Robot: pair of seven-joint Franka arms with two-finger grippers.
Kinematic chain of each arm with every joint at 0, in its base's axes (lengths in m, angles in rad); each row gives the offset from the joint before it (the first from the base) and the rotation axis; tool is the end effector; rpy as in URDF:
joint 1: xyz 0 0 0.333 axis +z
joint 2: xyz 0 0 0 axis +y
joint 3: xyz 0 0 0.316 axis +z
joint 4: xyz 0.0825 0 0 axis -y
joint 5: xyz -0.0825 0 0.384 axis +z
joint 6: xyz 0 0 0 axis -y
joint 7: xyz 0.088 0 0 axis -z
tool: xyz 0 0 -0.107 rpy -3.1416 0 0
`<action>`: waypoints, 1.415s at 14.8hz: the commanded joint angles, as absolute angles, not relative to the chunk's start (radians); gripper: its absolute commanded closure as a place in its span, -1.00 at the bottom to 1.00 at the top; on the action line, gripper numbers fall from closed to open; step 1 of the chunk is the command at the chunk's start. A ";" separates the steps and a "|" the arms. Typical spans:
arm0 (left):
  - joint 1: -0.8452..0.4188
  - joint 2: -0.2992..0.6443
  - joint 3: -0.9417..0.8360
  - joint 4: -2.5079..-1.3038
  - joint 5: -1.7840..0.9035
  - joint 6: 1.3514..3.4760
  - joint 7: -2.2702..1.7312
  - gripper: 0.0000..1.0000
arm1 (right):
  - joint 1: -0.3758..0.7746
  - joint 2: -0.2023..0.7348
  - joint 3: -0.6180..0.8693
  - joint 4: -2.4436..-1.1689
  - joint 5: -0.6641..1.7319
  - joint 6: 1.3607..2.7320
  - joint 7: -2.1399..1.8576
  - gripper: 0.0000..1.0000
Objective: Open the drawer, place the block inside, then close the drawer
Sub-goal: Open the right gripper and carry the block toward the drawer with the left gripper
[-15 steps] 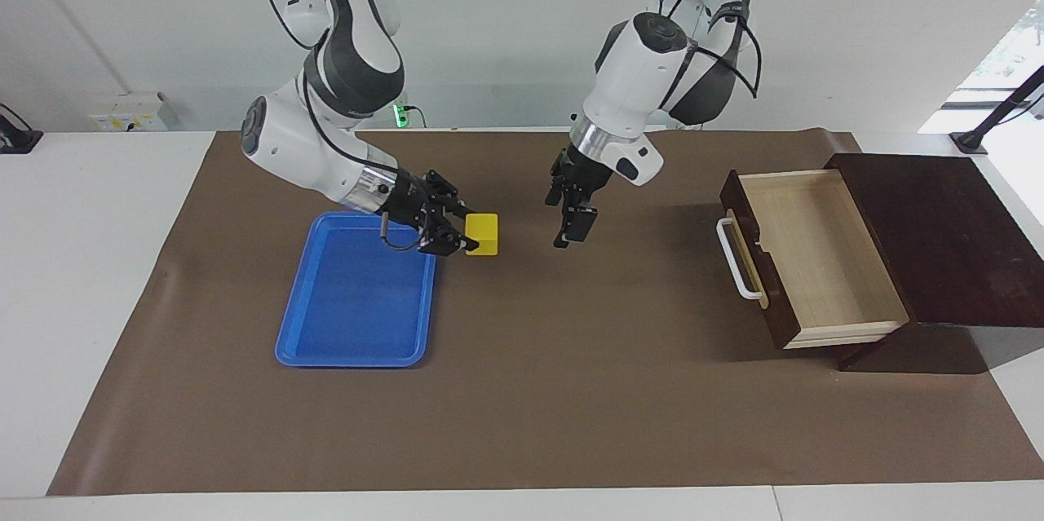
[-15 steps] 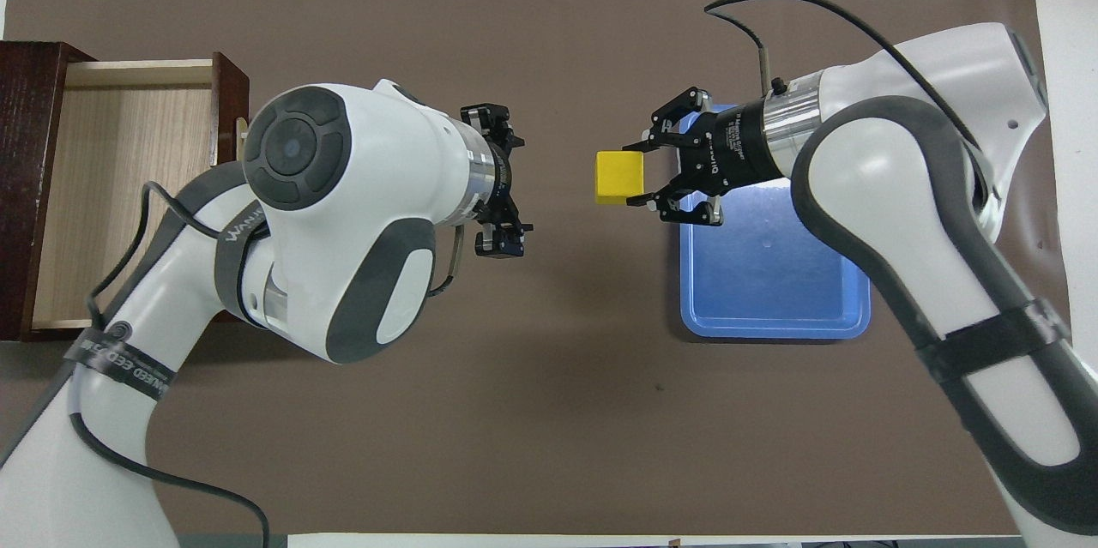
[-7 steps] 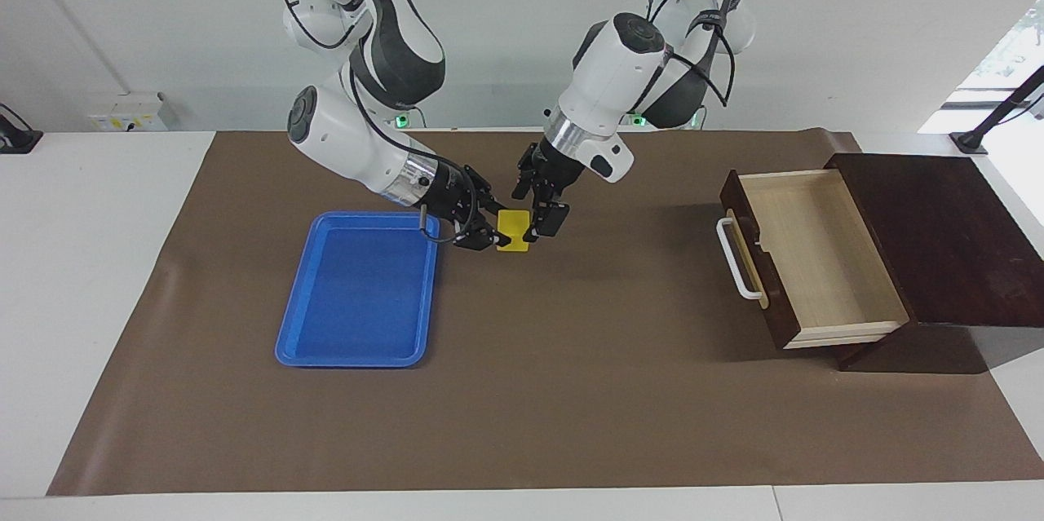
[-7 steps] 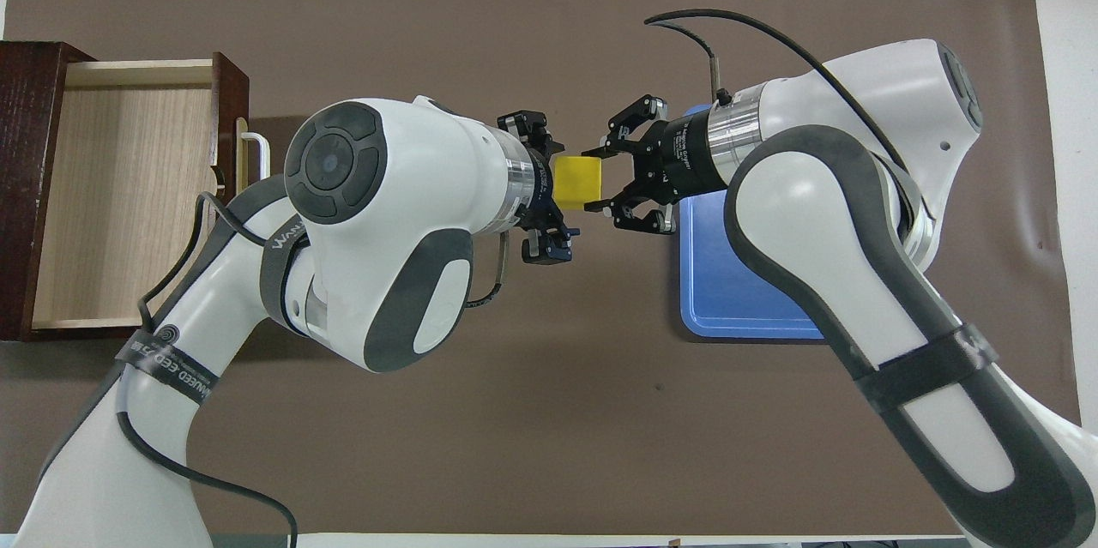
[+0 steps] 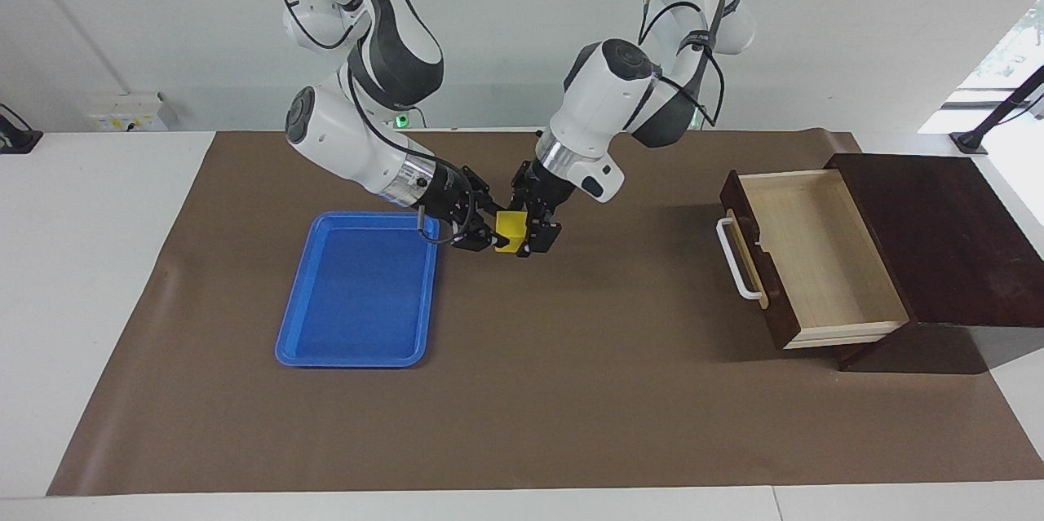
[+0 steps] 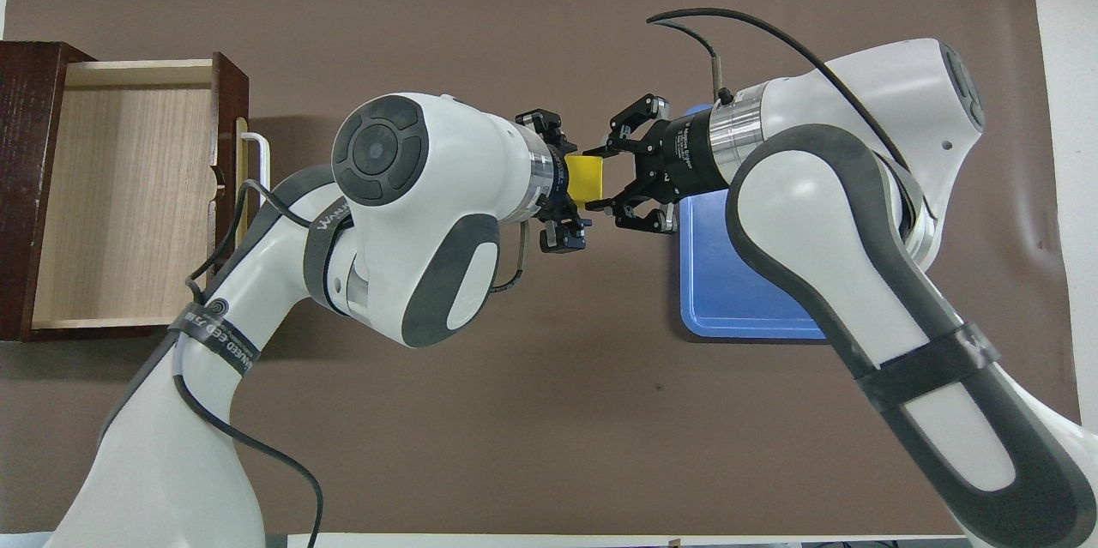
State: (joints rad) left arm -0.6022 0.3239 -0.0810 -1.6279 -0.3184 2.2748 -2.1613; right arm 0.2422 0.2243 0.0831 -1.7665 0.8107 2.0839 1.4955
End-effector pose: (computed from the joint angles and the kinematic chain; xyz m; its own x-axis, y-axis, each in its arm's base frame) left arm 0.5294 -0.4326 0.4685 -0.0626 0.9057 -0.4192 0.9936 0.0962 0.0595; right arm 0.5949 0.2351 0.4585 0.0104 -0.7363 -0.6766 -0.9999 -0.0154 0.0014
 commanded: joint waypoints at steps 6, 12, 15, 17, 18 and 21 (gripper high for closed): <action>-0.617 0.357 -0.063 -1.562 -0.304 2.197 -2.177 1.00 | 0.230 0.229 0.084 -1.753 0.845 2.074 1.500 1.00; -0.609 0.339 -0.057 -1.562 -0.302 2.184 -2.177 1.00 | 0.227 0.222 0.080 -1.752 0.839 2.066 1.561 -0.99; -0.606 0.318 -0.049 -1.562 -0.289 2.151 -2.169 1.00 | 0.221 0.224 0.078 -1.733 0.839 2.051 1.571 -1.00; -0.560 0.269 -0.037 -1.562 -0.229 2.033 -2.137 1.00 | 0.218 0.225 0.077 -1.726 0.836 2.043 1.571 -1.00; -0.528 0.232 -0.035 -1.568 -0.229 1.975 -2.093 1.00 | 0.216 0.225 0.074 -1.724 0.835 2.034 1.571 -1.00; -0.355 0.119 -0.034 -1.572 -0.227 1.786 -1.918 1.00 | 0.181 0.229 0.071 -1.697 0.827 1.990 1.568 -1.00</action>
State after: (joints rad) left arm -0.4685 0.2196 -0.0268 -1.5491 -0.2368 1.9067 -2.0252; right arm 0.2200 0.2248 0.0671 -1.7281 0.8121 2.0381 1.5543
